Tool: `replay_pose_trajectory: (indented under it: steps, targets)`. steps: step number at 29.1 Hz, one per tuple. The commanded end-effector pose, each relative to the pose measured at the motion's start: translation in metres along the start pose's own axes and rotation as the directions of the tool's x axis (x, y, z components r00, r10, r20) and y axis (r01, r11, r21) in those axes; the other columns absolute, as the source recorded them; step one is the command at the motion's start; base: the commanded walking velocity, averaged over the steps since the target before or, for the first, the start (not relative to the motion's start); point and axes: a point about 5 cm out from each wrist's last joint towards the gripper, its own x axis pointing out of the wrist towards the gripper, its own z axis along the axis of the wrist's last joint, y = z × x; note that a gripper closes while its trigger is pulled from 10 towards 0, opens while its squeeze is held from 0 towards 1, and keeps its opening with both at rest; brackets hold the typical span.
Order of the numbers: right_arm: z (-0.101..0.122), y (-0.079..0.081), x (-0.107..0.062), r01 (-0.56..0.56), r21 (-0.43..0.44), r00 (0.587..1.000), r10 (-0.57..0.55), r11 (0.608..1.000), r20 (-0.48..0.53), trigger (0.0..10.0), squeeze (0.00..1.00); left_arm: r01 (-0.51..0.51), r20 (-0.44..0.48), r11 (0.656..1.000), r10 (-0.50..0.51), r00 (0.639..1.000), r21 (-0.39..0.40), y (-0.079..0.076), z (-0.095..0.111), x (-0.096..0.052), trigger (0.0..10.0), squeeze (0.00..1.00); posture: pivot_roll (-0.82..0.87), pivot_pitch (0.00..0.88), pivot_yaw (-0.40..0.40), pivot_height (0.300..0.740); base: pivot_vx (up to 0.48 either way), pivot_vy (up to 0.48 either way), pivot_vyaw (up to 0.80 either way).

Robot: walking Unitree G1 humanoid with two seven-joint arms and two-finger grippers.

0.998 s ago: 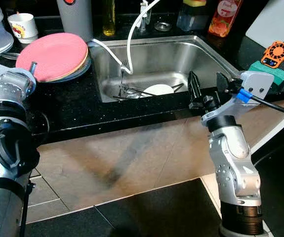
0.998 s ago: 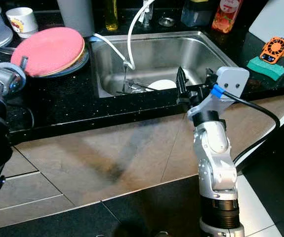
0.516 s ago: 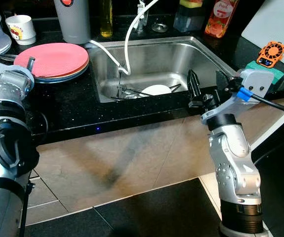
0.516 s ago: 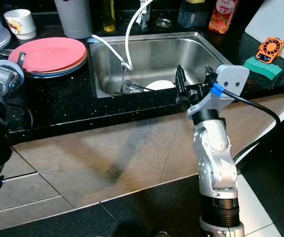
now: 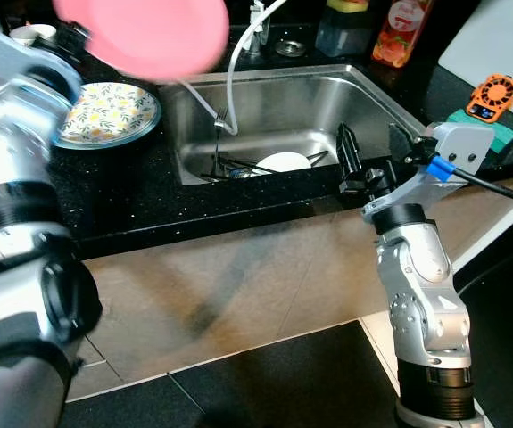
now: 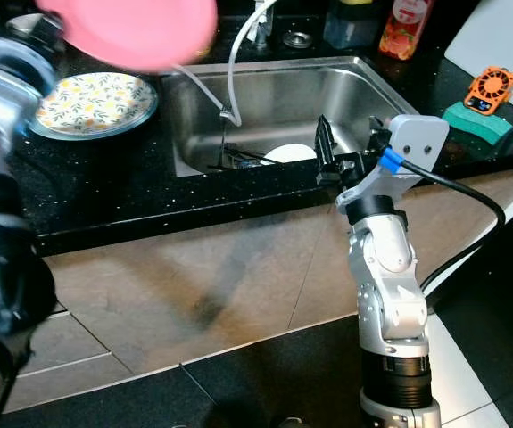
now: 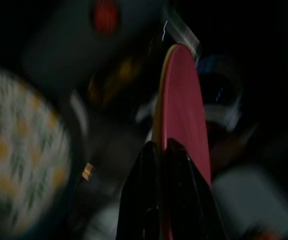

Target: Kitchen organization

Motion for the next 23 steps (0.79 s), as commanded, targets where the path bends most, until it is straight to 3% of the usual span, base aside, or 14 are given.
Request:
replay_pose_trajectory:
  steps: [1, 2, 3, 5, 6, 11, 13, 14, 16, 19, 20, 21, 22, 23]
  targets:
    - [-0.002, -0.002, -0.002, 0.008, -0.004, 1.000, -0.008, 1.000, -0.011, 10.0, 0.00, 0.020, -0.043, 0.998, -0.018, 0.999, 0.060, -0.005, -0.012, 0.002, 10.0, 0.00, 0.08, 0.116, -0.020, 0.740, 0.000, 0.000, 0.00]
    - [-0.001, -0.003, -0.001, 0.012, -0.006, 1.000, -0.012, 1.000, -0.008, 10.0, 0.00, -0.045, -0.096, 0.985, 0.062, 0.993, 0.167, 0.000, -0.033, 0.007, 10.0, 0.00, 0.08, 0.116, -0.020, 0.740, 0.000, 0.000, 0.00]
    - [-0.001, -0.003, -0.001, 0.013, -0.007, 1.000, -0.013, 1.000, -0.007, 10.0, 0.00, -0.088, -0.114, 0.976, 0.112, 0.987, 0.202, 0.004, -0.044, 0.010, 10.0, 0.00, 0.07, 0.115, -0.017, 0.740, 0.000, 0.000, 0.00]
    - [-0.001, -0.003, -0.001, 0.014, -0.008, 1.000, -0.014, 1.000, -0.006, 10.0, 0.00, -0.110, -0.129, 0.968, 0.141, 0.981, 0.224, 0.007, -0.051, 0.010, 10.0, 0.00, 0.07, 0.115, -0.017, 0.740, 0.000, 0.000, 0.00]
    - [-0.001, -0.003, -0.001, 0.015, -0.009, 1.000, -0.015, 1.000, -0.006, 10.0, 0.00, -0.173, -0.191, 0.967, 0.209, 0.959, 0.187, 0.012, -0.070, 0.012, 10.0, 0.00, 0.07, 0.115, -0.015, 0.740, 0.000, 0.000, 0.00]
    - [-0.001, -0.003, -0.002, 0.019, -0.011, 1.000, -0.019, 1.000, -0.006, 10.0, 0.00, -0.157, -0.200, 0.973, 0.190, 0.961, 0.170, 0.005, -0.084, 0.016, 10.0, 0.00, 0.06, 0.114, -0.008, 0.740, 0.000, 0.000, 0.00]
    - [-0.001, -0.004, -0.004, 0.023, -0.012, 1.000, -0.023, 1.000, -0.007, 10.0, 0.00, -0.168, -0.198, 0.950, 0.223, 0.954, 0.263, 0.000, -0.094, 0.018, 10.0, 0.00, 0.06, 0.113, -0.007, 0.740, 0.000, 0.000, 0.00]
    - [-0.001, -0.003, -0.004, 0.023, -0.012, 1.000, -0.023, 1.000, -0.007, 10.0, 0.00, -0.162, -0.204, 0.942, 0.227, 0.952, 0.293, -0.002, -0.098, 0.018, 10.0, 0.91, 0.06, 0.114, -0.006, 0.740, 0.000, 0.000, 0.00]
    - [-0.001, -0.003, -0.004, 0.023, -0.011, 1.000, -0.023, 1.000, -0.007, 10.0, 0.00, -0.118, -0.221, 0.953, 0.183, 0.958, 0.279, -0.009, -0.103, 0.019, 10.0, 1.00, 0.06, 0.114, -0.006, 0.740, 0.000, 0.000, 0.00]
    - [0.000, -0.002, -0.004, 0.022, -0.010, 1.000, -0.022, 1.000, -0.007, 10.0, 0.00, -0.021, -0.177, 0.982, 0.055, 0.983, 0.190, -0.027, -0.096, 0.024, 10.0, 1.00, 0.06, 0.117, -0.006, 0.740, 0.000, 0.000, 0.00]
    - [0.000, -0.002, -0.004, 0.022, -0.008, 1.000, -0.022, 1.000, -0.008, 10.0, 0.00, 0.049, -0.116, 0.993, -0.036, 0.993, 0.112, -0.037, -0.082, 0.025, 10.0, 0.62, 0.06, 0.117, -0.006, 0.740, 0.000, 0.000, 0.00]
    - [-0.001, -0.002, -0.004, 0.022, -0.008, 1.000, -0.022, 1.000, -0.008, 10.0, 0.00, 0.077, -0.086, 0.992, -0.069, 0.994, 0.095, -0.039, -0.074, 0.024, 10.0, 0.00, 0.06, 0.119, -0.008, 0.740, 0.000, 0.000, 0.00]
    - [-0.001, -0.002, -0.004, 0.022, -0.008, 1.000, -0.022, 1.000, -0.008, 10.0, 0.00, 0.077, -0.086, 0.992, -0.069, 0.994, 0.095, -0.039, -0.074, 0.024, 10.0, 0.00, 0.06, 0.119, -0.008, 0.740, 0.000, 0.000, 0.00]
    - [-0.001, -0.001, -0.004, 0.021, -0.006, 1.000, -0.021, 1.000, -0.010, 10.0, 0.00, 0.091, -0.020, 0.991, -0.090, 0.996, 0.098, -0.038, -0.056, 0.021, 10.0, 0.00, 0.07, 0.121, -0.007, 0.740, 0.000, 0.000, 0.00]
